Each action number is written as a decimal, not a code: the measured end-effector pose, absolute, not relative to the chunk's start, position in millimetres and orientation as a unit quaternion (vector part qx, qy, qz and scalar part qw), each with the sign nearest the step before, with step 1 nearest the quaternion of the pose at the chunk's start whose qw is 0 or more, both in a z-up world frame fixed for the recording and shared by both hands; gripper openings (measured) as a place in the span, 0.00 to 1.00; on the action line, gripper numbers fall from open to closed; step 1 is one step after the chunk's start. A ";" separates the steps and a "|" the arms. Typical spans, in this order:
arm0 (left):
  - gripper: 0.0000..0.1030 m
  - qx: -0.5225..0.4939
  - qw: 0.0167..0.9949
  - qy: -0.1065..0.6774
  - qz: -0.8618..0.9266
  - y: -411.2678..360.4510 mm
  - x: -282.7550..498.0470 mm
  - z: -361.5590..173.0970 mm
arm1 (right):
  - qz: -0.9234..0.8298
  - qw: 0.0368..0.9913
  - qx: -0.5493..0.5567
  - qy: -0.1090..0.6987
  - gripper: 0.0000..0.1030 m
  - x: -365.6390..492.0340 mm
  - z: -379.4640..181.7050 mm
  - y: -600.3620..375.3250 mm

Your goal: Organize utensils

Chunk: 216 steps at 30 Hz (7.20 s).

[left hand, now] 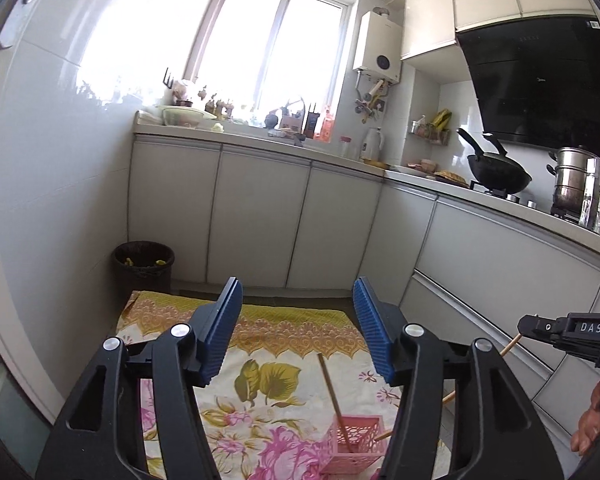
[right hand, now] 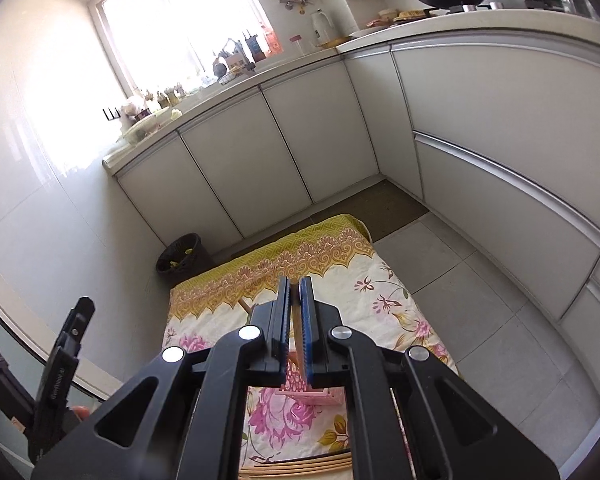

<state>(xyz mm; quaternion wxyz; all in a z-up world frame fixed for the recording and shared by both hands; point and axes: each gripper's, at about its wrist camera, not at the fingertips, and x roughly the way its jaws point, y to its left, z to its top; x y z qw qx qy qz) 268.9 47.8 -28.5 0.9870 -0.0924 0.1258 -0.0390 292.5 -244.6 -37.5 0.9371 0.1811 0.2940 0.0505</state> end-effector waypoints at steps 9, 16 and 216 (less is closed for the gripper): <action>0.53 -0.125 0.981 0.147 -0.023 80.7 264.4 -41.5 | 0.042 0.947 0.133 0.288 0.05 307.3 -46.5 -213.4; 0.53 -0.124 0.983 0.134 -0.025 84.3 255.3 -36.1 | 0.029 0.954 0.132 0.267 0.05 311.4 -39.0 -212.6; 0.06 0.005 0.948 0.215 -0.236 -31.9 218.9 41.5 | 0.005 0.938 0.210 0.277 0.07 215.2 46.7 -283.7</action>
